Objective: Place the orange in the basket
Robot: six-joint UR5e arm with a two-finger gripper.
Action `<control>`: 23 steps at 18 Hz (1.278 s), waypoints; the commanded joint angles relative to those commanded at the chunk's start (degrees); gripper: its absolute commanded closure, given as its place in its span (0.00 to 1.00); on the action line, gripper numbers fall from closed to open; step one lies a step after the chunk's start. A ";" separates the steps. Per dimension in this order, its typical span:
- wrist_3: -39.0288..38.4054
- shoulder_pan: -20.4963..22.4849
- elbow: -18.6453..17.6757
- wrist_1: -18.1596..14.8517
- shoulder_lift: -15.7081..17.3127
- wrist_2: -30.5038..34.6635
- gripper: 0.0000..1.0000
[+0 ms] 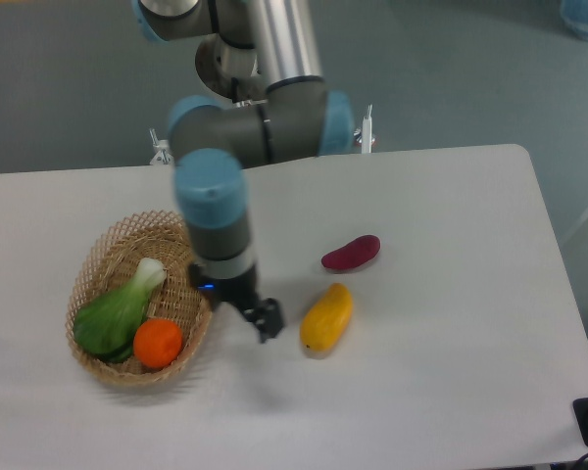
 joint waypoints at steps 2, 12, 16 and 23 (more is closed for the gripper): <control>3.59 3.42 0.09 -0.17 -0.17 0.09 0.00; 23.28 18.20 4.82 -0.79 -3.59 -0.70 0.00; 27.42 20.75 6.94 -0.97 -5.18 -2.02 0.00; 32.26 21.81 7.56 -2.02 -5.54 -2.20 0.00</control>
